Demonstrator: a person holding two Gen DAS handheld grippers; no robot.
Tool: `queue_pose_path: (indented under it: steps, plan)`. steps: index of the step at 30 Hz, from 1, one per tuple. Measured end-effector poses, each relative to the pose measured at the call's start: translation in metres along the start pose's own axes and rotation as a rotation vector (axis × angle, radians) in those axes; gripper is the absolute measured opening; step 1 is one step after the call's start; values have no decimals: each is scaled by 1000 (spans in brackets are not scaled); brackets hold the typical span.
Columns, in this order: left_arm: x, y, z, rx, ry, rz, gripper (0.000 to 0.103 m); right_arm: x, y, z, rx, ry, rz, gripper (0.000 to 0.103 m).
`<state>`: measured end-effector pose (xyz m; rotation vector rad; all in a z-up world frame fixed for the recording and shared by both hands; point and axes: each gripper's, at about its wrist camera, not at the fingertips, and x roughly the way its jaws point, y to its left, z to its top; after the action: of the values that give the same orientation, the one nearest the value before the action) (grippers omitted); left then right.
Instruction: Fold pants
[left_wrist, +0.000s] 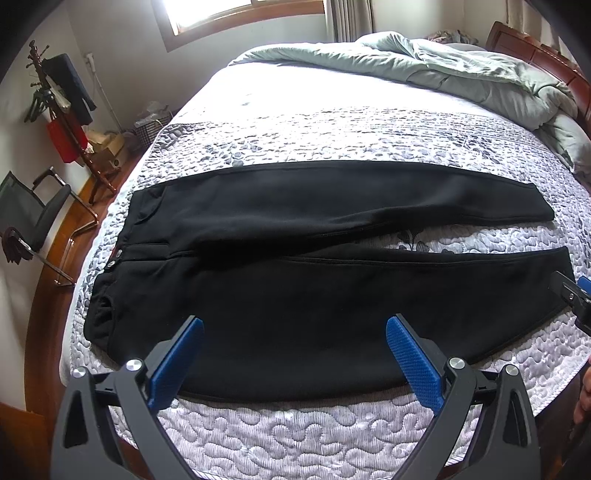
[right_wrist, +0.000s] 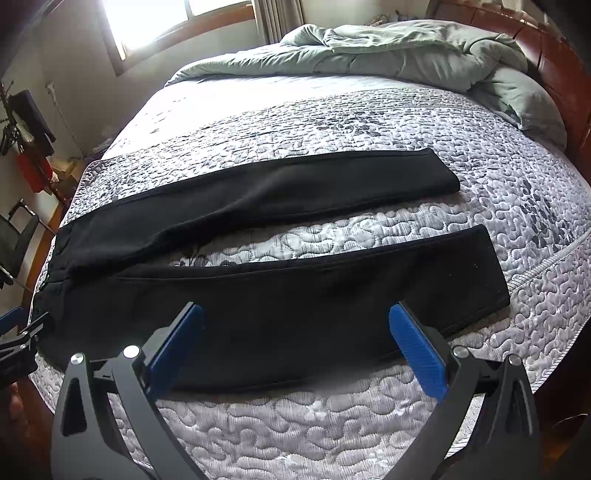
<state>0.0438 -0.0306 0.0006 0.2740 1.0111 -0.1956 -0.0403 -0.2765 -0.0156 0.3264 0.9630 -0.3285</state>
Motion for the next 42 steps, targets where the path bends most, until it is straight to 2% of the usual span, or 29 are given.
queue_pose_path:
  steps: [26, 29, 34, 38, 42]
  plan:
    - [14, -8, 6, 21, 19, 1, 99, 11, -13, 3, 4, 13, 21, 100]
    - [34, -13, 14, 56, 42, -39, 99, 19, -37, 21, 23, 12, 31, 100]
    - [74, -31, 53, 190, 7, -127, 99, 47, -112, 90, 39, -8, -68, 100]
    - [113, -52, 99, 225, 47, -166, 99, 106, -181, 151, 78, 94, -67, 100]
    - [149, -73, 147, 190, 65, -215, 99, 162, -219, 183, 96, 208, -3, 100]
